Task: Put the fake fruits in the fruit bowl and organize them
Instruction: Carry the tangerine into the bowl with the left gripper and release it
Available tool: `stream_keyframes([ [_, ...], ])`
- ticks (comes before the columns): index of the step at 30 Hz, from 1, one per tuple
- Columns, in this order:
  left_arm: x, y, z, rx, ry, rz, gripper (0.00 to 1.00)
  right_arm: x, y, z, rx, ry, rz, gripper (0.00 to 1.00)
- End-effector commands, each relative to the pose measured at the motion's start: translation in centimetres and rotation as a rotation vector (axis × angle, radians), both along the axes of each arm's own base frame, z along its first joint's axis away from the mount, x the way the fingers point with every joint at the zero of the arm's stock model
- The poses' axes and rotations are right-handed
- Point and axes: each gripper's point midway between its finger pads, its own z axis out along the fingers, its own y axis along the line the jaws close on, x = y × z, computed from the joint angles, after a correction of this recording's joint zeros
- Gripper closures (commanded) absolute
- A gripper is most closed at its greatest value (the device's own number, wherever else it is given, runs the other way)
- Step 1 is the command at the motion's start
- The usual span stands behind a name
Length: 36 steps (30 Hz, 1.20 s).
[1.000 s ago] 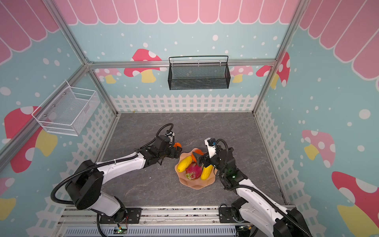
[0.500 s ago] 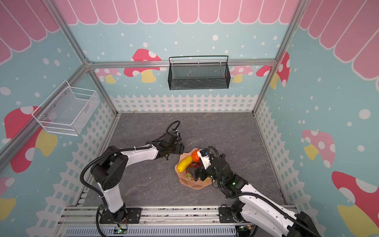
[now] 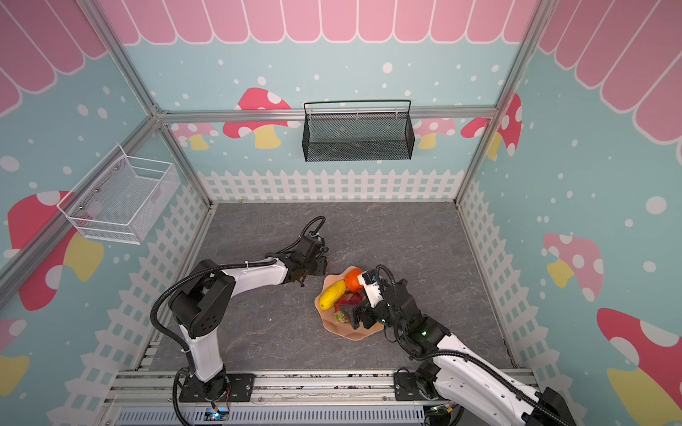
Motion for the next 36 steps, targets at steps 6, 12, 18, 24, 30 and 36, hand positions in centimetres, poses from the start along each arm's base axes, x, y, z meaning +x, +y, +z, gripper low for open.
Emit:
stream_keyframes([
  [6, -2.9, 2.0, 6.6, -0.067, -0.112, -0.022, 0.49, -1.4, -1.7, -1.9, 0.014, 0.107, -0.069, 0.04],
  [12, -10.4, -1.5, 11.0, -0.239, -0.151, -0.28, 0.48, -2.6, -1.4, -2.8, 0.002, 0.191, -0.031, 0.03],
  [18, -18.1, -6.5, 12.6, -0.308, -0.142, -0.533, 0.48, -4.2, -1.8, -1.7, 0.111, 0.168, -0.002, 0.04],
  [24, -21.2, -9.0, 11.9, -0.3, -0.115, -0.635, 0.48, -7.1, -1.7, 0.2, 0.266, 0.154, 0.099, 0.04],
  [30, -22.6, -11.0, 10.1, -0.278, -0.062, -0.703, 0.48, -8.7, -2.7, -2.0, 0.262, 0.241, 0.093, 0.03],
  [36, -23.5, -12.8, 9.2, -0.281, -0.044, -0.752, 0.48, -9.4, -3.0, -1.1, 0.279, 0.218, 0.112, 0.04],
])
